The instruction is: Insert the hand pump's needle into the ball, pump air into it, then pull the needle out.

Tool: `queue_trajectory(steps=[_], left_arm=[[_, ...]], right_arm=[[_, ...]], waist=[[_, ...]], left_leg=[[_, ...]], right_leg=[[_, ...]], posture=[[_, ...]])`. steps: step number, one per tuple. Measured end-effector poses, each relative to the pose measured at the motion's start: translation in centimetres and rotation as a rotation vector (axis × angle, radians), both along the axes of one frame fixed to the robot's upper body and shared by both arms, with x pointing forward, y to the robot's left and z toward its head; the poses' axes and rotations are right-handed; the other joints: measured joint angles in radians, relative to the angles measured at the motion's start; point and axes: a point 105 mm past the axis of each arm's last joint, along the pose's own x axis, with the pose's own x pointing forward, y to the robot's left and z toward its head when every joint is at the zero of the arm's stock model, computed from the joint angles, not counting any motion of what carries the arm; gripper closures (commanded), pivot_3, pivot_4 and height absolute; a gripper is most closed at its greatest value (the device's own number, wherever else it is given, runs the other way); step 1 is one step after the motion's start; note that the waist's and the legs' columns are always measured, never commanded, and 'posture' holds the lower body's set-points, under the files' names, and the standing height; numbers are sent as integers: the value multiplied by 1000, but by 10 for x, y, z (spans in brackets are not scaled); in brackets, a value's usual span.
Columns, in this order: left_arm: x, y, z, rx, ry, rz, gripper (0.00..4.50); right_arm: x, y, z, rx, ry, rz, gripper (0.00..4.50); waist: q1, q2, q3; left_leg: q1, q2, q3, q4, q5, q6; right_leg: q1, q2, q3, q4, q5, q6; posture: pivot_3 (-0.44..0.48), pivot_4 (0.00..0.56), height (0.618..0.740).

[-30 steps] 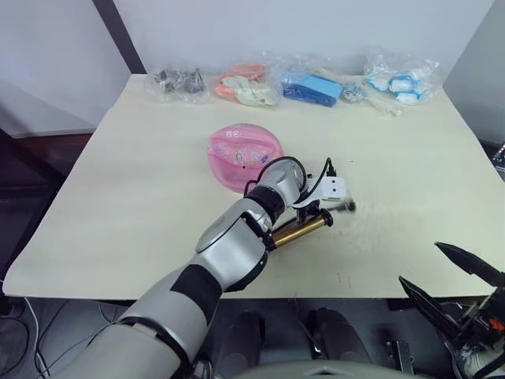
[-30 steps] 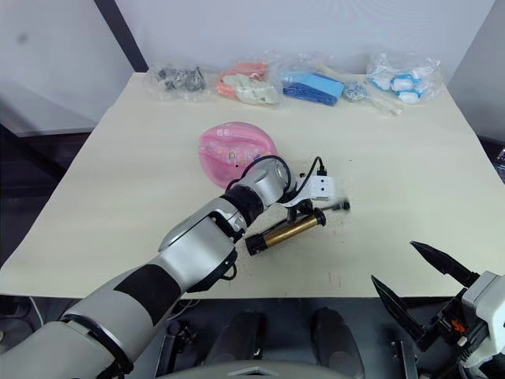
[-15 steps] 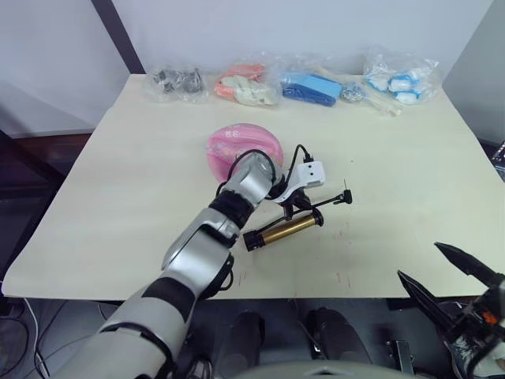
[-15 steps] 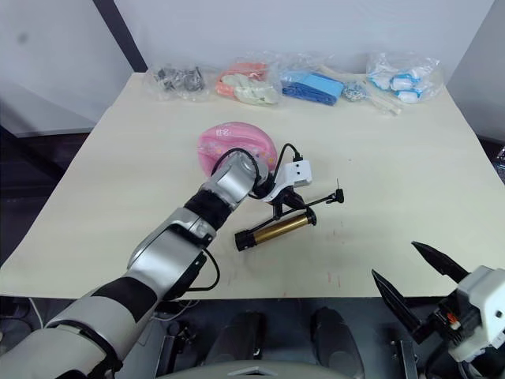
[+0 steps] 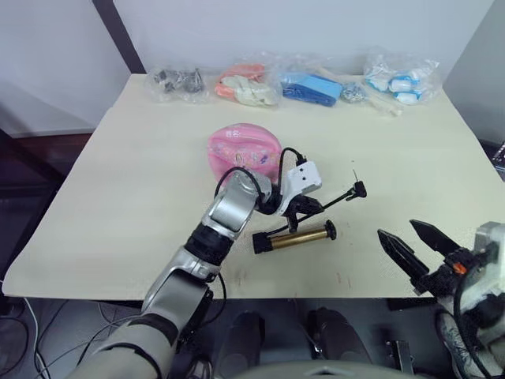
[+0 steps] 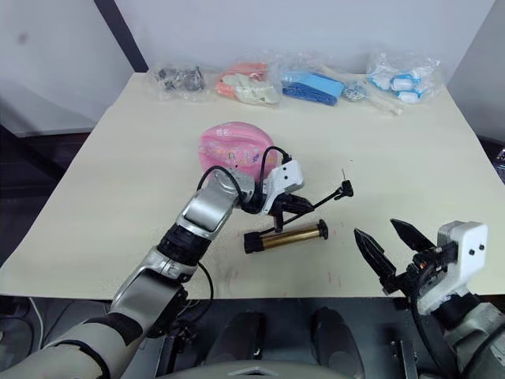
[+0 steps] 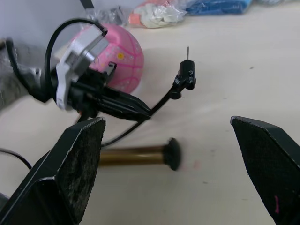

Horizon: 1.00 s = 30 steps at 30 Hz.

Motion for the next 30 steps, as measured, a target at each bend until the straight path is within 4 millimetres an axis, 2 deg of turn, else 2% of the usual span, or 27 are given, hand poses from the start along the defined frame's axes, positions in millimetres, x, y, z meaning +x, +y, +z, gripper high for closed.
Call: queue_trajectory(steps=[4, 8, 15, 21, 28, 30], left_arm=[[-5, 0, -3, -28, -27, 19, 4417], [-7, 0, -1, -44, -47, 28, 4417], [-12, 2, -9, -42, -67, 30, 4417], [-12, 4, -6, -45, -105, 33, 4417], [-13, 4, -7, -48, -113, 34, 4417], [-13, 5, -8, -48, -112, 39, 4500]], right_arm=[[24, 1, 1, 74, 54, 26, 0], [35, 2, 1, 110, 99, 52, 0], [48, -1, -3, 147, 182, 120, 0], [64, 1, 9, 136, 170, 169, 0], [72, 7, 2, 116, 209, 220, 0], [75, 8, 1, 127, 214, 220, 532]], waist=[[3, 0, 0], [5, 0, 0], [5, 0, 0], [3, 0, 0], [4, 0, 0], [4, 0, 0]], left_leg=[[-1, 0, 0, 1, 0, 0], [-2, 0, -1, 1, 0, 0], [-1, 0, -1, 1, 0, 0], [-1, 0, -1, 2, 0, 0], [-2, 0, -1, 2, 0, 0], [-2, 0, -1, 2, 0, 0]], right_leg=[[0, 1, 0, 0, 0, 0], [0, 0, -1, -1, 0, 0], [0, 0, -1, 0, 0, 0], [0, 0, -1, 0, 0, 0], [0, 0, -2, 0, 0, 0], [0, 0, -2, 0, 0, 0]], posture=[[0, 150, 740], [0, 150, 740], [0, 150, 740], [0, 150, 740], [0, 150, 740], [0, 150, 740]])
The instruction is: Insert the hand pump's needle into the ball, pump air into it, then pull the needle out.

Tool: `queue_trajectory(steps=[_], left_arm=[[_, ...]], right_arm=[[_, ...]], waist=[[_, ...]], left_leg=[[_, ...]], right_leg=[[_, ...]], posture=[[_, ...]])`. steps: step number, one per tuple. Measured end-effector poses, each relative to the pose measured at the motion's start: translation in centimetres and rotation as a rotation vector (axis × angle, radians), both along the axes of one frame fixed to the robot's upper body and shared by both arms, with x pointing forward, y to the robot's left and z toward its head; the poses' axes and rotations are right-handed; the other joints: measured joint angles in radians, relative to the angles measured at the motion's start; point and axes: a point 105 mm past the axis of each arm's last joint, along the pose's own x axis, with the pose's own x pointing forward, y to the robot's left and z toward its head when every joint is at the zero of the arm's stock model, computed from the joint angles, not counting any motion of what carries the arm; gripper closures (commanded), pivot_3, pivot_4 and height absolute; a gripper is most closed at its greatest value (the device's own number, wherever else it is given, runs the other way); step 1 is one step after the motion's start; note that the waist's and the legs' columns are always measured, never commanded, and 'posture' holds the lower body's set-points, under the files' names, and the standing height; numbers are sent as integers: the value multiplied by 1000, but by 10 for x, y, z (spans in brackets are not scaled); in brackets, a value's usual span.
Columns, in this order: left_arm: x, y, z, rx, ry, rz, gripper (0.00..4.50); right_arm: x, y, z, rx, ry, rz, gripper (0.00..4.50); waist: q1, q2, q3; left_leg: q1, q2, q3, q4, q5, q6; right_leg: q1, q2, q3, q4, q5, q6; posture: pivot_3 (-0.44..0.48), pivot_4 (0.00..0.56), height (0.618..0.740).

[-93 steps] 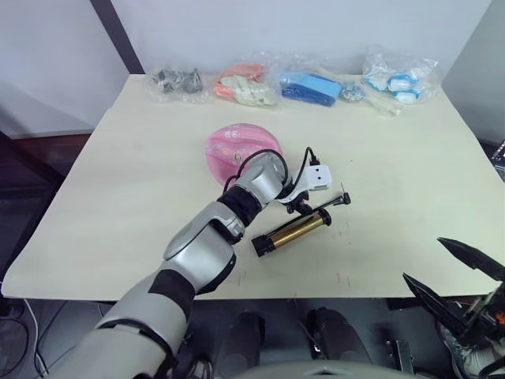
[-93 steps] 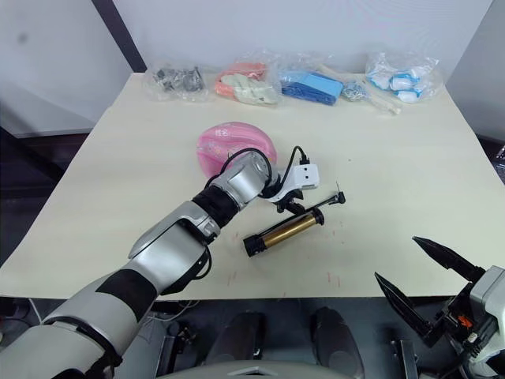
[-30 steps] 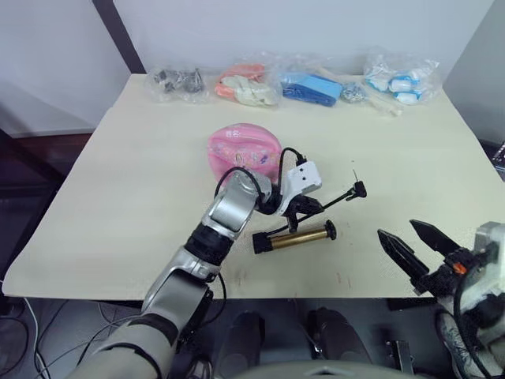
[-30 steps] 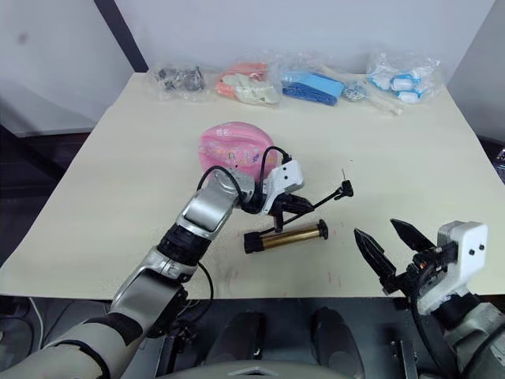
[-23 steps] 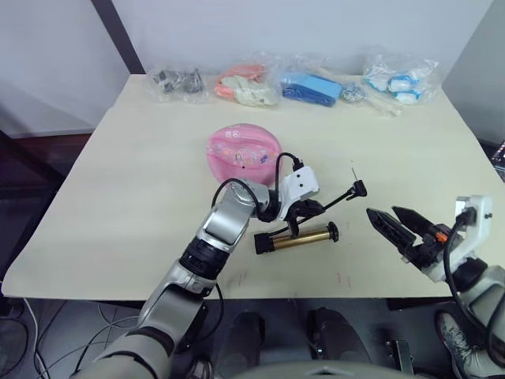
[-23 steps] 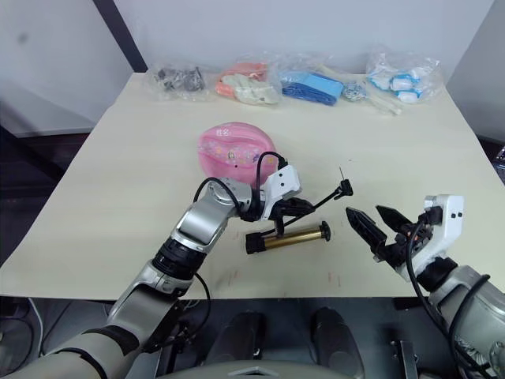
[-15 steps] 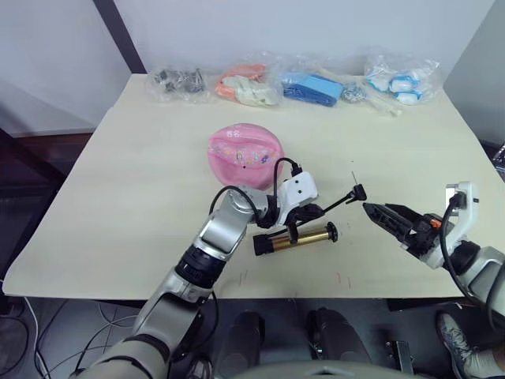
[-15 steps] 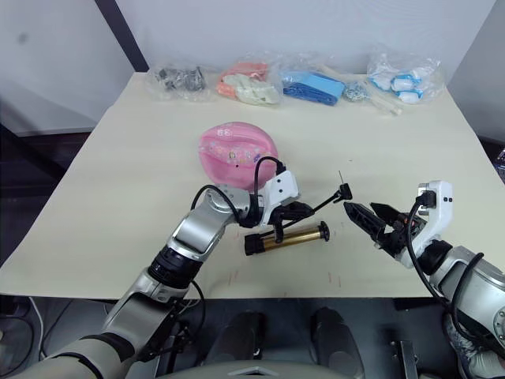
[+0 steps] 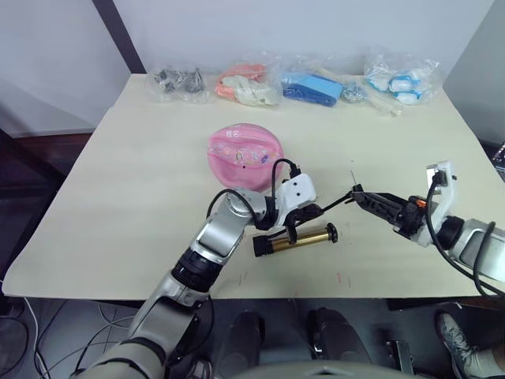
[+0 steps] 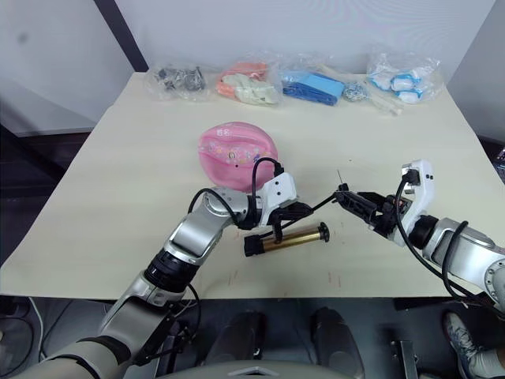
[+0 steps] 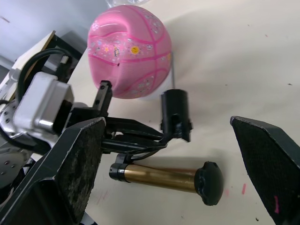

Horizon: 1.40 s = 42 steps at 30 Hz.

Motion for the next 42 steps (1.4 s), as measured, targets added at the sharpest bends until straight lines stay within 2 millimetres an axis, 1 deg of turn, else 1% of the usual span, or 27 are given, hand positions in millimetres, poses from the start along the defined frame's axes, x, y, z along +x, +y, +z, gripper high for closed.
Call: queue_trajectory(steps=[2, 9, 22, 32, 42], left_arm=[[0, 0, 0, -2, 1, 3, 4500], [-2, -2, 3, -17, 15, 15, 4500], [-4, -4, 0, -36, 84, 40, 4500], [-7, -5, 4, -50, 88, 37, 4500], [-6, -4, 3, -47, 92, 50, 4500]], right_arm=[[1, 2, 0, 4, 1, 6, 1251], [5, 9, -3, 23, -8, -2, 1251], [13, 12, -7, 42, -29, -59, 1251], [15, 15, -7, 51, -41, -66, 1251], [15, 15, -7, 54, -42, -67, 1251]], waist=[[-1, 0, 0], [0, 0, 0], [-1, 0, 0], [-2, 0, 0], [-2, 0, 0]], left_leg=[[0, 0, 0, 0, 0, 0], [0, 0, 0, 0, 0, 0], [0, 0, 0, 0, 0, 0], [0, 0, 0, 0, 0, 0], [0, 0, 0, 0, 0, 0]], right_leg=[[0, 0, 0, 0, 0, 0], [0, 0, 0, 0, 0, 0], [0, 0, 0, 0, 0, 0], [0, 0, 0, 0, 0, 0], [0, 0, 0, 0, 0, 0]], posture=[[0, 150, 740], [0, 150, 740], [0, 150, 740], [0, 150, 740], [0, 150, 740]])
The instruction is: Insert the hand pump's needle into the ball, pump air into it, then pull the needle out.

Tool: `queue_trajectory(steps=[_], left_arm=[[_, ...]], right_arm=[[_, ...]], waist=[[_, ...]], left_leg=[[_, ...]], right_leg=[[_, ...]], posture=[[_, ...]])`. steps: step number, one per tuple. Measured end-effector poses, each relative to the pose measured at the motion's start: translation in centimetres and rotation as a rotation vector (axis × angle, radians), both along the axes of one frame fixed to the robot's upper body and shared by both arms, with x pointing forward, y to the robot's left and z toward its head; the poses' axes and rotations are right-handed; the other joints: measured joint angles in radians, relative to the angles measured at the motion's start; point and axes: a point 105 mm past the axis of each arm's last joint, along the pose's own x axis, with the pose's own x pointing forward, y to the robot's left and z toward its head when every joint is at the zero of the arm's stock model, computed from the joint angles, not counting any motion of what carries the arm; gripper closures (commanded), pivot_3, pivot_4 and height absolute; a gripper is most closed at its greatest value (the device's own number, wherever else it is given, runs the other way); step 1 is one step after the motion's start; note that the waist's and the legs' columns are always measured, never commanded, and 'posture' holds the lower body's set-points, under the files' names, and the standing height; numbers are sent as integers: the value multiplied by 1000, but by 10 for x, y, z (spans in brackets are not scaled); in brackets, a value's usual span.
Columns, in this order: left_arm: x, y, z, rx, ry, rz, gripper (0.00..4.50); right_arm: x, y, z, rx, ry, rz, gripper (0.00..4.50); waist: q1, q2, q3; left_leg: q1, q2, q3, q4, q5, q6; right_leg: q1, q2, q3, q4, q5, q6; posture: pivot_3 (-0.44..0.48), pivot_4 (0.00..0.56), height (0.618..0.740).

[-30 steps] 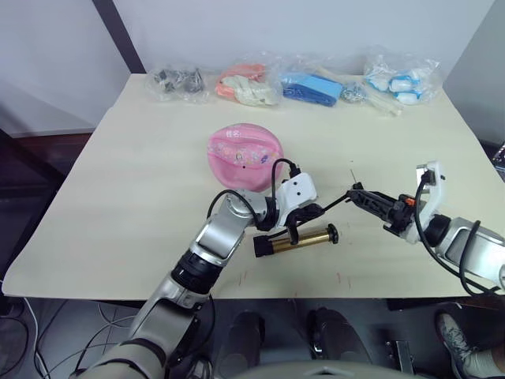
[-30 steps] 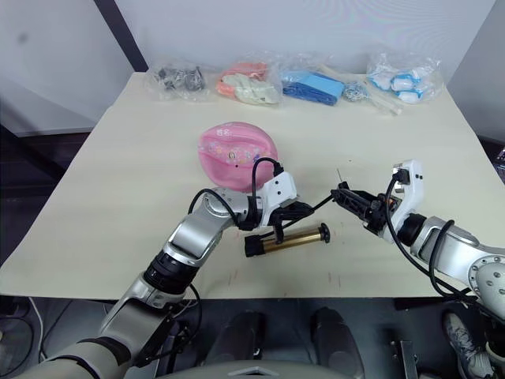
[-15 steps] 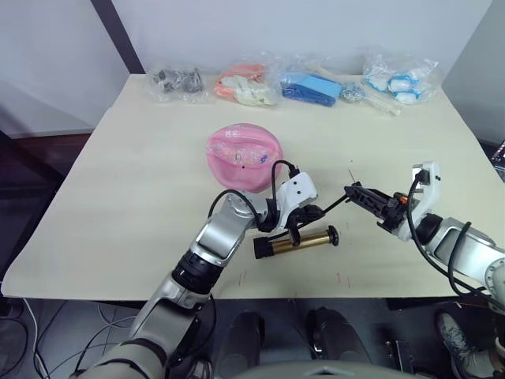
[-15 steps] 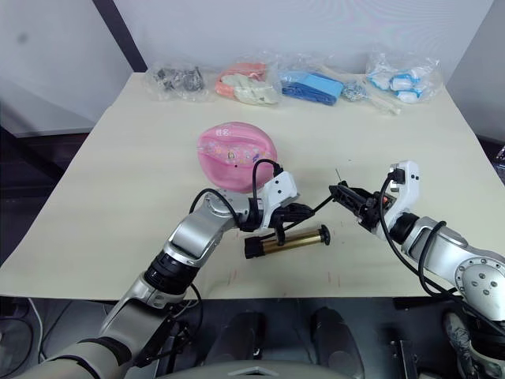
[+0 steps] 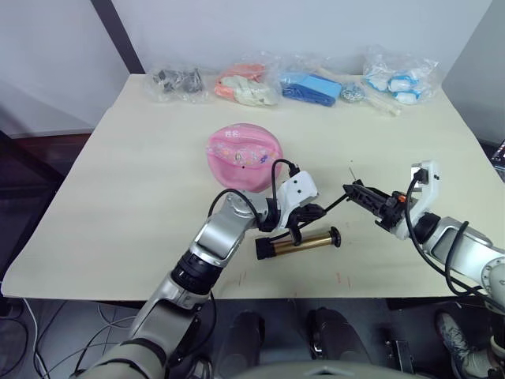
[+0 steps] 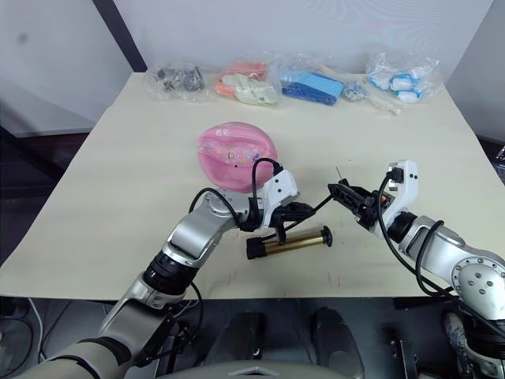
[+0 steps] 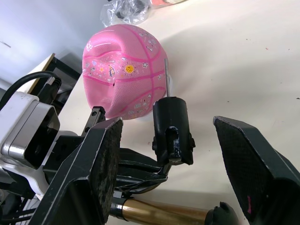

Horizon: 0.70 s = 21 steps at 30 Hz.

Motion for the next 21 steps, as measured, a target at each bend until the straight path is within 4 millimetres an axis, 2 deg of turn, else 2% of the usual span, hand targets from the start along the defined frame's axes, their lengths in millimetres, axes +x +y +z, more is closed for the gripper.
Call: queue_trajectory(steps=[9, 10, 12, 15, 16, 21], left_arm=[[0, 0, 0, -5, 10, -2, 4500], [0, 0, 1, -5, 9, -2, 4500], [0, 0, 1, -5, 9, -2, 4500], [0, 1, 1, -4, 9, -1, 4500], [0, 1, 1, -4, 9, -1, 4500], [0, 1, 1, -5, 7, 4, 4500]], right_arm=[[0, -2, 1, 3, -5, -8, 1251], [0, -2, 1, 6, -4, -8, 1782], [0, -1, 1, 9, -4, -7, 2435], [0, -1, 1, 12, -4, -7, 3839], [0, -1, 1, 12, -4, -6, 4120], [0, 0, 1, 17, -3, -4, 4120]], waist=[[0, 0, 0], [0, 0, 0], [0, 0, 0], [0, 0, 0], [0, 0, 0], [0, 0, 0]], left_leg=[[0, 0, 0, 0, 0, 0], [0, 0, 0, 0, 0, 0], [0, 0, 0, 0, 0, 0], [0, 0, 0, 0, 0, 0], [0, 0, 0, 0, 0, 0], [0, 0, 0, 0, 0, 0]], right_leg=[[0, 0, 0, 0, 0, 0], [0, 0, 0, 0, 0, 0], [0, 0, 0, 0, 0, 0], [0, 0, 0, 0, 0, 0], [0, 0, 0, 0, 0, 0], [0, 0, 0, 0, 0, 0]], posture=[[0, 150, 740], [0, 150, 740], [0, 150, 740], [0, 150, 740], [0, 150, 740], [0, 150, 740]])
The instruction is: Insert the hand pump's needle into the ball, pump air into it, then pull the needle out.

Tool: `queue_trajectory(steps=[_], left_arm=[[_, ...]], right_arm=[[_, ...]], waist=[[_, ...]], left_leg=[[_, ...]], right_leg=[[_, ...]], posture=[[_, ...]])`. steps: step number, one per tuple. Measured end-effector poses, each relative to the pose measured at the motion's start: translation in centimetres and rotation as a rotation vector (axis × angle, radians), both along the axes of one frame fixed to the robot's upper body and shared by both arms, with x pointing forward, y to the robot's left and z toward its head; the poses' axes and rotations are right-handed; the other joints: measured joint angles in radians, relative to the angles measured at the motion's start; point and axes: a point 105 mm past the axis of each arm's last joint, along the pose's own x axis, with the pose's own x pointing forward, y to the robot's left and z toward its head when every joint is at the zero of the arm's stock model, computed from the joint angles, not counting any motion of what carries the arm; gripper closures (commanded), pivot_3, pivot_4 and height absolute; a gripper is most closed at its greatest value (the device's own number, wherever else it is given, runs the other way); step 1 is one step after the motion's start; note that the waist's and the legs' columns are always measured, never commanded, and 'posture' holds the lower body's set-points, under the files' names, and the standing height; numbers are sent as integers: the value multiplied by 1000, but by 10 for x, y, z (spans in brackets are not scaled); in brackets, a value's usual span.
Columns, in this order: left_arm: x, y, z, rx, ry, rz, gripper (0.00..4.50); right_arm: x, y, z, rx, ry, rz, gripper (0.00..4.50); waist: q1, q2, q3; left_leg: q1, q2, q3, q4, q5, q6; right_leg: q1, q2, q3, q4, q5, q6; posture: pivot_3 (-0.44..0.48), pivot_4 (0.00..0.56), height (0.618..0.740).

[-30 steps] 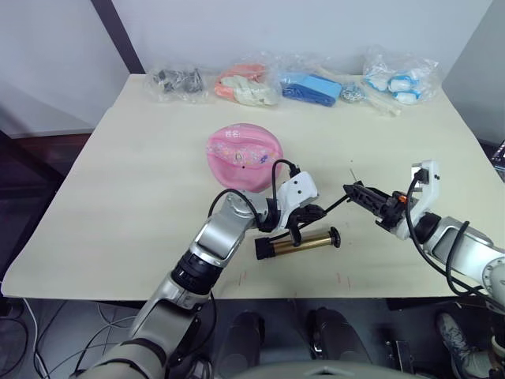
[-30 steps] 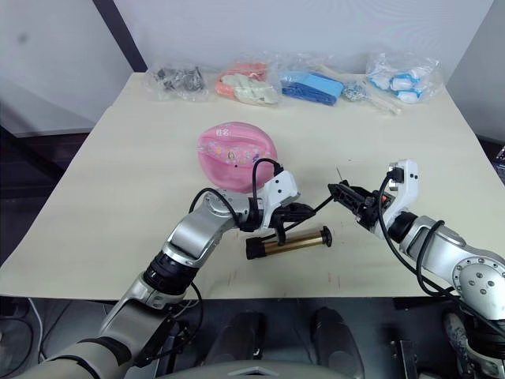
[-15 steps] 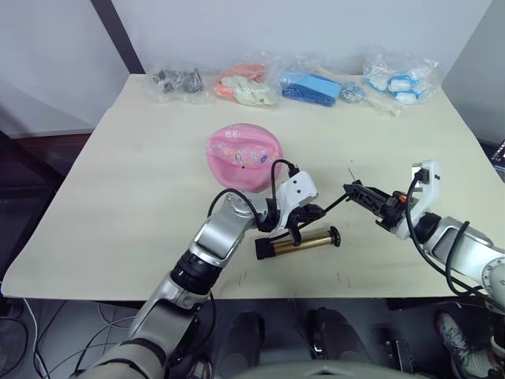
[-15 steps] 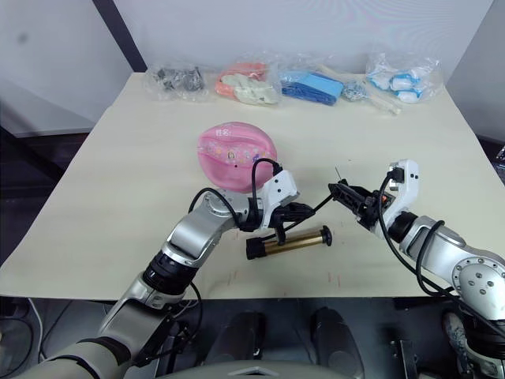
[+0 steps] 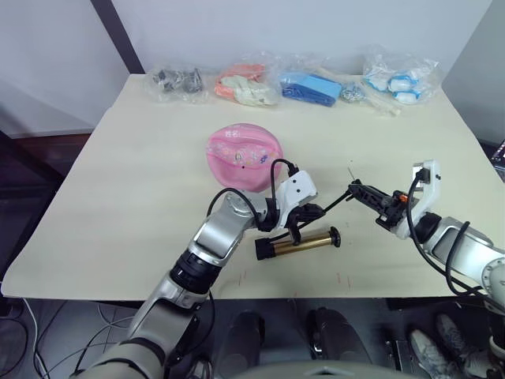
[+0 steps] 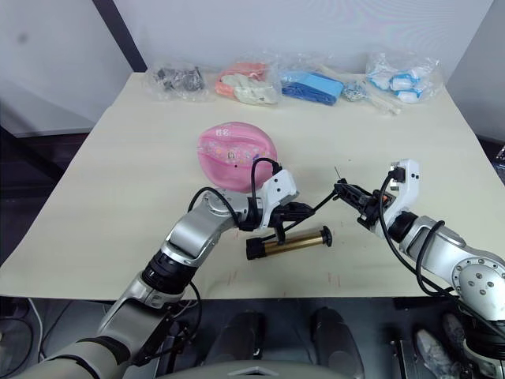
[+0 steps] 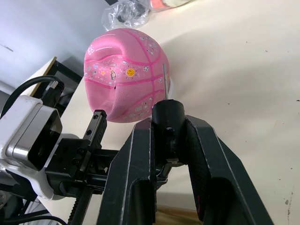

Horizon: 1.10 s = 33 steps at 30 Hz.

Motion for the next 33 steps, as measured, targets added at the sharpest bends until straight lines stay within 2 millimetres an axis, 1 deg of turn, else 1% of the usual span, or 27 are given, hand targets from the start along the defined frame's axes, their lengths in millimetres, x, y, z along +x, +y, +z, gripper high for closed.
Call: queue_trajectory(steps=[1, 2, 3, 4, 5, 6, 7, 8, 9, 10, 11, 12, 13, 14, 17, 19, 22, 25, 27, 28, 29, 31, 33], left_arm=[[0, 0, 0, 0, -1, 2, 4500], [0, 1, 0, -1, -3, 3, 3813], [1, 1, 1, -3, -5, 5, 3760], [2, 1, 2, -13, -7, 13, 3470], [4, 3, 7, -42, -4, 24, 2964], [5, 6, 9, -54, 1, 31, 2271], [5, 6, 9, -54, 2, 32, 1930], [6, 9, 10, -58, 7, 39, 1792], [7, 10, 10, -60, 8, 43, 1520], [0, 31, 15, -77, 54, 42, 872], [-1, 40, 17, -78, 62, 52, 487], [-1, 45, 18, -82, 65, 59, 66], [-4, 60, 23, -112, 89, 78, 0], [-5, 68, 28, -140, 107, 99, 0], [-5, 86, 45, -247, 116, 132, 0], [-7, 96, 49, -278, 110, 134, 0], [-8, 120, 52, -264, 112, 158, 0], [0, 157, 59, -241, 106, 238, 0], [8, 175, 62, -226, 107, 281, 0], [13, 184, 68, -229, 94, 298, 0], [16, 191, 74, -232, 79, 311, 0], [22, 198, 80, -236, 62, 320, 0], [29, 207, 84, -227, 52, 337, 0]], right_arm=[[0, 0, 0, 0, 0, 0, 4120], [0, 0, 0, 2, 0, 0, 4120], [0, 0, 0, 3, 0, 0, 4120], [0, 0, 0, 3, 1, 0, 4120], [0, 1, 0, 5, 1, 1, 4120], [0, 1, 0, 5, 1, 1, 4120], [0, 1, 0, 5, 1, 1, 4120], [0, 1, 0, 5, 2, 1, 4120], [0, 1, 0, 5, 2, 1, 4120], [-1, 1, 0, 4, 8, 12, 4120], [-2, 0, 0, -2, 7, 11, 4120], [-2, -1, 1, -6, 6, 12, 4120], [-3, -4, 2, -23, 2, 22, 4120], [-3, -8, 3, -36, 1, 24, 4120], [-3, -15, 3, -54, 5, 39, 4120], [-4, -18, 3, -64, 9, 51, 4120], [-5, -26, 1, -90, 22, 68, 4120], [-4, -33, 1, -105, 31, 75, 4120], [-5, -34, 1, -103, 30, 86, 4120], [-6, -33, 1, -103, 31, 94, 4120], [-6, -33, 2, -101, 29, 101, 4120], [-7, -33, 2, -100, 28, 104, 4120], [-9, -33, 1, -100, 32, 114, 4120]], waist=[[0, 0, 0], [0, 0, 0], [0, 0, 0], [0, 0, 0], [0, 0, 0], [0, 0, 0], [-1, 0, 0], [-1, 0, 0], [-1, 0, 0], [-7, 0, 0], [-8, 1, 0], [-8, 1, 0], [-8, 1, 1], [-8, 1, 1], [-1, 1, 1], [-1, 1, 1], [-1, 1, 1], [-3, 1, 1], [-2, 1, 1], [-2, 1, 1], [-1, 1, 1], [0, 1, 1], [1, 1, 1]], left_leg=[[0, 0, 0, 0, 0, 0], [0, 0, 0, 0, 0, 0], [0, 0, 0, 0, 0, 0], [0, 0, 0, 0, 0, 0], [0, 0, 0, 0, 0, 0], [0, 0, 0, 0, 0, 0], [0, 0, 0, 0, 0, 0], [0, 0, 0, 0, 0, 0], [0, 0, 0, 0, 0, 0], [0, 1, 0, -1, 0, 0], [0, 1, 0, -1, 0, 0], [0, 1, 0, -1, 0, 0], [0, 1, 0, -1, 0, 0], [0, 1, 0, -1, 0, 0], [0, 0, 0, -1, 0, 0], [0, 0, 0, -1, 0, 0], [0, 1, 0, -1, 0, 0], [1, 1, 0, -1, 0, 0], [0, 1, 0, -1, 0, 0], [0, 1, 0, -1, 0, 0], [0, 1, 0, -1, 0, 0], [-1, 1, 0, -1, 0, 0], [-1, 0, -1, -1, 0, 0]], right_leg=[[0, 0, 0, 0, 0, 0], [0, 0, 0, 0, 0, 0], [0, 0, 0, 0, 0, 0], [0, 0, 0, 0, 0, 0], [0, 0, 0, 0, 0, 0], [0, 0, 0, 0, 0, 0], [0, 0, 0, 0, 0, 0], [0, 0, 0, 0, 0, 0], [0, 0, 0, 0, 0, 0], [-1, 0, 0, 0, 0, 0], [-1, 0, 0, 0, 0, 0], [-1, 0, 0, 0, 0, 0], [-1, 0, 0, 0, 0, 0], [-1, 0, 0, 0, 0, 0], [-1, 0, 0, -1, 0, 0], [-1, 0, -1, -1, 0, 0], [-1, 0, -1, -1, 0, 0], [-1, 1, 0, -1, 0, 0], [-1, 1, -1, -1, 0, 0], [-1, 1, -1, -1, 0, 0], [-1, 1, -1, -1, 0, 0], [-1, 0, -1, -2, 0, 0], [-1, 0, -2, -2, 0, 0]], posture=[[0, 150, 740], [0, 150, 740], [0, 150, 740], [0, 150, 740], [0, 150, 740], [0, 150, 740], [0, 150, 740], [0, 150, 740], [0, 150, 740], [0, 150, 740], [0, 150, 740], [0, 150, 740], [0, 150, 740], [0, 150, 740], [0, 150, 740], [0, 150, 740], [0, 150, 740], [0, 150, 740], [0, 150, 740], [0, 150, 740], [0, 150, 740], [0, 150, 740], [0, 150, 740]])
